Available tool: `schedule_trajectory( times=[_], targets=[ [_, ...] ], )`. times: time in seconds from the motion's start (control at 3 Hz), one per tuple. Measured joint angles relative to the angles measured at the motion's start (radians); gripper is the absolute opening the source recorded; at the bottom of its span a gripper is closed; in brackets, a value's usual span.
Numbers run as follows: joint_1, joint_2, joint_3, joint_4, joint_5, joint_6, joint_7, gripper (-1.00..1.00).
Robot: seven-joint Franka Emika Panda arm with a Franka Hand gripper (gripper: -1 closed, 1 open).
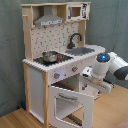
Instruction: Play with the kitchen
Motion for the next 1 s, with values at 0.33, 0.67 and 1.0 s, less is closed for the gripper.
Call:
schedule_trajectory(
  times=[0.33, 0.67, 1.0],
  targets=[
    [0.002, -0.057, 0.005, 0.025, 0.004, -0.091, 0.017, 1.0],
    [0.006, -0.11, 0.006, 0.055, 0.005, -0.2, 0.017, 1.0],
    [0.015, -0.15, 0.007, 0.08, 0.004, -0.291, 0.015, 1.0]
  ],
)
